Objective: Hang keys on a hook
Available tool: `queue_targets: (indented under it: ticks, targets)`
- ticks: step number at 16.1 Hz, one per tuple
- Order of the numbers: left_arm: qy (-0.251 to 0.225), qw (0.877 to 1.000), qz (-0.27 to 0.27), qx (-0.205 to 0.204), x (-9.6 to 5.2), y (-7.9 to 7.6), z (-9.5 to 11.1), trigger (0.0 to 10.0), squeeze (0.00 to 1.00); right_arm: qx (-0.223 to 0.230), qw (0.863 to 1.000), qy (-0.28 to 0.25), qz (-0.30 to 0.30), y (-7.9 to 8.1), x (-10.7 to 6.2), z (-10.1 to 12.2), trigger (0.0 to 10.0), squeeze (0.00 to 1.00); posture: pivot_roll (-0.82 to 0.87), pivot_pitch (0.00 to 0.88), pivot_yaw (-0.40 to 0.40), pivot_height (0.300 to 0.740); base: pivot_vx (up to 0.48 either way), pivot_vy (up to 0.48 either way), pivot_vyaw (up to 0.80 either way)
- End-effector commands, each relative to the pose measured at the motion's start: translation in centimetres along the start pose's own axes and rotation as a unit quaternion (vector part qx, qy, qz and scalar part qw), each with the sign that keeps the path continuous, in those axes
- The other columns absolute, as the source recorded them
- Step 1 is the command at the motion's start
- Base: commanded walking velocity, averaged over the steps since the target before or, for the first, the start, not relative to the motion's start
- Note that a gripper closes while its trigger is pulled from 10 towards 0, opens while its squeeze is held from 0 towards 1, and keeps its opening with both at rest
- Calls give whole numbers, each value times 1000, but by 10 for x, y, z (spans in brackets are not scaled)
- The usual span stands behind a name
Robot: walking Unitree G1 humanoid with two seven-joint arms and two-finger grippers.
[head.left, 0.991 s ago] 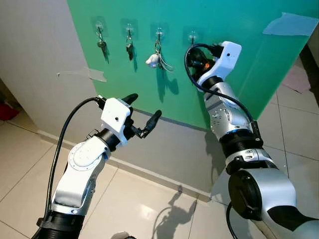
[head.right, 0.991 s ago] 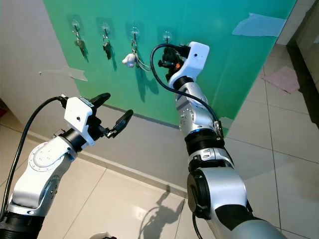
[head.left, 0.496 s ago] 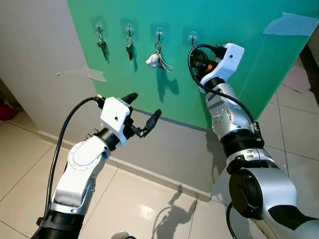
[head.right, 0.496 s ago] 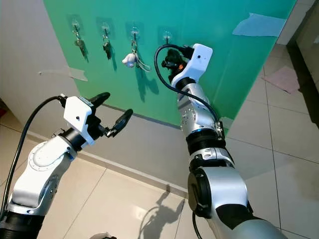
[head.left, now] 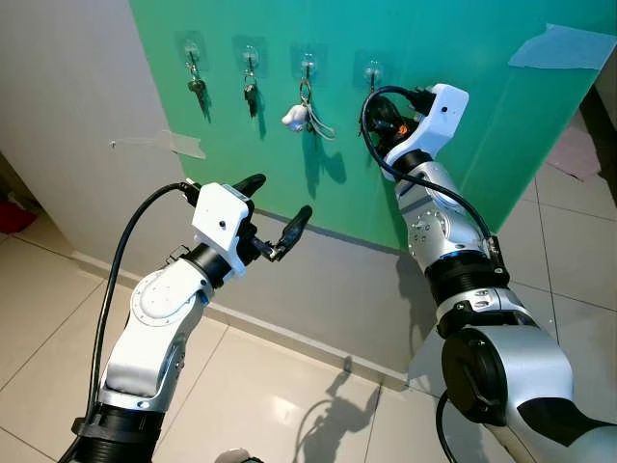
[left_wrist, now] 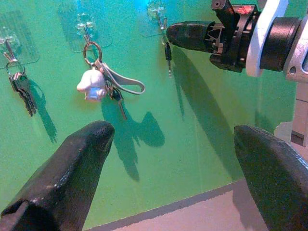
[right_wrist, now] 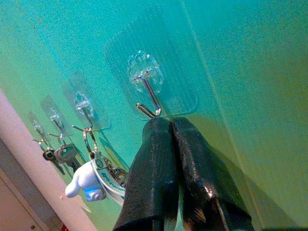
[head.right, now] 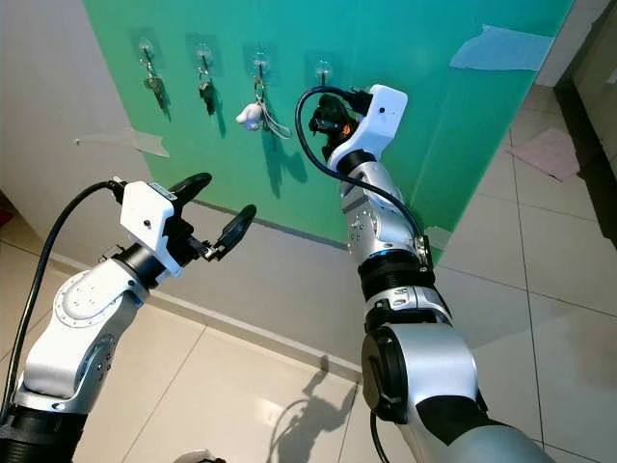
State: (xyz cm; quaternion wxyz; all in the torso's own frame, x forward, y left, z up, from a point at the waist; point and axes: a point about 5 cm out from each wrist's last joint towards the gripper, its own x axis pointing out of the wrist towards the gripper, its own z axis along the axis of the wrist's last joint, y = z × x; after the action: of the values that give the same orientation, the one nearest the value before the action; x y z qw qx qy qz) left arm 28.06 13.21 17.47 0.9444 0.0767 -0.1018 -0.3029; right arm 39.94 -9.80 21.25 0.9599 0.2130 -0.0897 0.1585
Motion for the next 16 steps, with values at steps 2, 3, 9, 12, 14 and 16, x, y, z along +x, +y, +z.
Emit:
queue_targets:
  ticks: [2, 3, 9, 12, 14, 16]
  targets:
    - [-2, 1000, 6, 5, 0, 4, 1, 10000, 0, -2, 1000, -12, 19, 5, 1, 6, 10000, 0, 45, 0, 16, 740, 0, 0, 0]
    - [-1, 1000, 6, 6, 0, 5, 1, 10000, 0, 1, 999, -21, 33, 6, 0, 8, 10000, 0, 47, 0, 19, 740, 0, 0, 0]
    - [-1, 1000, -1, 8, 1, 3, 2, 10000, 0, 18, 996, -56, 61, 14, 2, 23, 10000, 0, 44, 0, 25, 740, 0, 0, 0]
    - [-1, 1000, -2, 8, 1, 3, 2, 10000, 0, 2, 999, -25, 35, 9, 3, 16, 10000, 0, 45, 0, 23, 740, 0, 0, 0]
    - [0, 1000, -2, 8, 0, 3, 2, 10000, 0, 5, 999, -20, 30, 8, 3, 14, 10000, 0, 47, 0, 21, 740, 0, 0, 0]
    - [1, 1000, -2, 9, -1, 3, 2, 10000, 0, 8, 1000, -22, 19, 7, 3, 15, 10000, 0, 48, 0, 21, 740, 0, 0, 0]
